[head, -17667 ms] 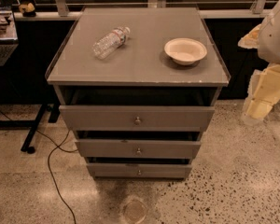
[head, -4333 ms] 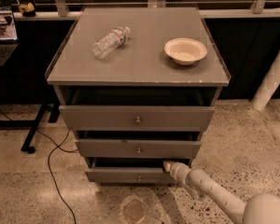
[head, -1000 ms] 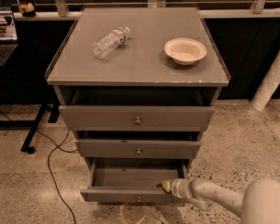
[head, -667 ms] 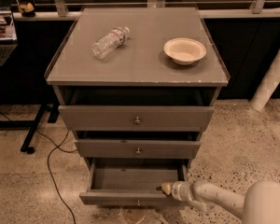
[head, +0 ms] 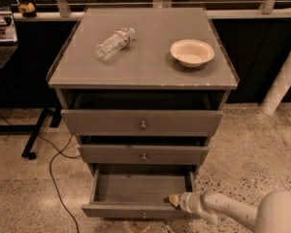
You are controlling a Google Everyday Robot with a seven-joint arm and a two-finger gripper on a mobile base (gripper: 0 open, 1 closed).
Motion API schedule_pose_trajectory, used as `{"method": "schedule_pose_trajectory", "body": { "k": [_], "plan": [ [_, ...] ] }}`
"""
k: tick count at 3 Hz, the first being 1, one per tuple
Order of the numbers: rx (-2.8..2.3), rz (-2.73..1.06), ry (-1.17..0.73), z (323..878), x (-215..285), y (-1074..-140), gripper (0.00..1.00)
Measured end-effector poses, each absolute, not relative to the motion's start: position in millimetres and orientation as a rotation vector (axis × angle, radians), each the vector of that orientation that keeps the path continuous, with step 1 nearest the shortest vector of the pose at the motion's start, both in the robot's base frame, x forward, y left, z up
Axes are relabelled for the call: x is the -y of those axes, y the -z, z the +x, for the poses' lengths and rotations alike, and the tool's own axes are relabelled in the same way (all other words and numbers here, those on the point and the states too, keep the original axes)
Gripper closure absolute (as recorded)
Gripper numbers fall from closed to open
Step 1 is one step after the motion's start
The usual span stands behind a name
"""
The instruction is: Open bottom drawer
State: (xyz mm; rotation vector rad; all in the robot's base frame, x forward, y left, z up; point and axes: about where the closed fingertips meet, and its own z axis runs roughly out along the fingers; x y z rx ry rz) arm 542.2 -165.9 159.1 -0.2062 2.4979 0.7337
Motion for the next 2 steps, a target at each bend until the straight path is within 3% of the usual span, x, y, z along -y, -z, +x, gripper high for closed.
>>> {"method": "schedule_pose_trajectory", "body": {
  "k": [2],
  "plan": [
    [-2.504,-0.198,-0.775,520.8,166.8,-156.4,1.0]
  ]
}}
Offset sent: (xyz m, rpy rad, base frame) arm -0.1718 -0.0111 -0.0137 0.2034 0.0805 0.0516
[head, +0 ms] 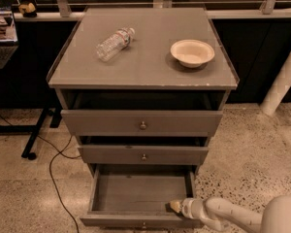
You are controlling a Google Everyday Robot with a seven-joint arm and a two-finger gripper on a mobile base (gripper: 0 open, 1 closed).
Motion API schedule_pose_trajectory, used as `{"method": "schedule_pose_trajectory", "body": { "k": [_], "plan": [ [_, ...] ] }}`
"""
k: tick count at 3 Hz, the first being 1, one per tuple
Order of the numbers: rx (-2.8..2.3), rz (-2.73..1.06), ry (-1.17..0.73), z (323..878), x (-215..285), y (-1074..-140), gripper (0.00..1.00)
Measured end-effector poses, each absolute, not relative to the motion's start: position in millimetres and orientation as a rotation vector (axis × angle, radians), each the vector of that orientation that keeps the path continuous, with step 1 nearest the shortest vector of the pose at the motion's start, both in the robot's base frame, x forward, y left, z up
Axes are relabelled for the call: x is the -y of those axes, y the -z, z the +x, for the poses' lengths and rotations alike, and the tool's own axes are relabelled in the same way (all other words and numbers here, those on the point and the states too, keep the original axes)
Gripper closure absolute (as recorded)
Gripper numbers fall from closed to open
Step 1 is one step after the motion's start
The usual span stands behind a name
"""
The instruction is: Open bottom drawer
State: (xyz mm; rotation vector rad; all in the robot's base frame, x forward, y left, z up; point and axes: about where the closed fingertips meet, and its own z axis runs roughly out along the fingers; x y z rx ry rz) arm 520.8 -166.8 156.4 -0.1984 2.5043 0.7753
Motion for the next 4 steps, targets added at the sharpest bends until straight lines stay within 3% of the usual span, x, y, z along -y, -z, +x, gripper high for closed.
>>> {"method": "schedule_pose_trajectory", "body": {
  "k": [2,3,4],
  "plan": [
    [-2.506,-0.191,-0.841,491.0,167.8,-152.0,1.0],
    [-2.408,-0.138,-0.936,503.6,171.6,-171.1,0.81],
    [-2.17,-0.096,-1.025,530.7,191.7,-247.8,0.58]
  ]
}}
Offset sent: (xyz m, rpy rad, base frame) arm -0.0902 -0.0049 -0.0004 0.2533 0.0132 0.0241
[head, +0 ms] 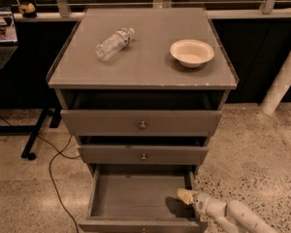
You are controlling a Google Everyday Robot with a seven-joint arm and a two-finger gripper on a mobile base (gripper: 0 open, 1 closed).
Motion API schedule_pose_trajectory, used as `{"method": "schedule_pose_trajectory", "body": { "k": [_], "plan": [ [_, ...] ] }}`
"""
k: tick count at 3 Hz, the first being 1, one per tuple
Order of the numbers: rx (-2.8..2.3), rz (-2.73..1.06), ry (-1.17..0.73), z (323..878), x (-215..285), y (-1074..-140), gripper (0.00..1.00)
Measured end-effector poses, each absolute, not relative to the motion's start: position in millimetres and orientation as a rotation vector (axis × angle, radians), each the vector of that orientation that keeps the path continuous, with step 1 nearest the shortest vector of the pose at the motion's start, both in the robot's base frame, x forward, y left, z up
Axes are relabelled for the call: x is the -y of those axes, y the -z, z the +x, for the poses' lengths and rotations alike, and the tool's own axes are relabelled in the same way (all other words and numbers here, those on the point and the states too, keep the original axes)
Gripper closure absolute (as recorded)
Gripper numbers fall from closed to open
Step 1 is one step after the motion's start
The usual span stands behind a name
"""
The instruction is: Open bottom drawer
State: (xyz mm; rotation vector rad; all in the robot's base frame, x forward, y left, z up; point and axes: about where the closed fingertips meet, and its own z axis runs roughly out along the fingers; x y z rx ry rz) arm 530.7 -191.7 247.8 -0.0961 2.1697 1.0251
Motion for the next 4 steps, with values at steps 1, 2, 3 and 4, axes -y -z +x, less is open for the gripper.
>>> {"method": "schedule_pose_trajectory", "body": {
  "k": [1,2,3,4],
  "plan": [
    [-2.137,-0.087,-1.047,530.8,190.4,-258.3,0.35],
    [-2.138,-0.088,-1.047,530.8,190.1,-257.9,0.11],
    [-2.138,-0.088,-1.047,530.8,190.1,-257.9,0.0],
    [-2.138,-0.088,-1.047,530.8,190.1,-257.9,0.0]
  ]
}}
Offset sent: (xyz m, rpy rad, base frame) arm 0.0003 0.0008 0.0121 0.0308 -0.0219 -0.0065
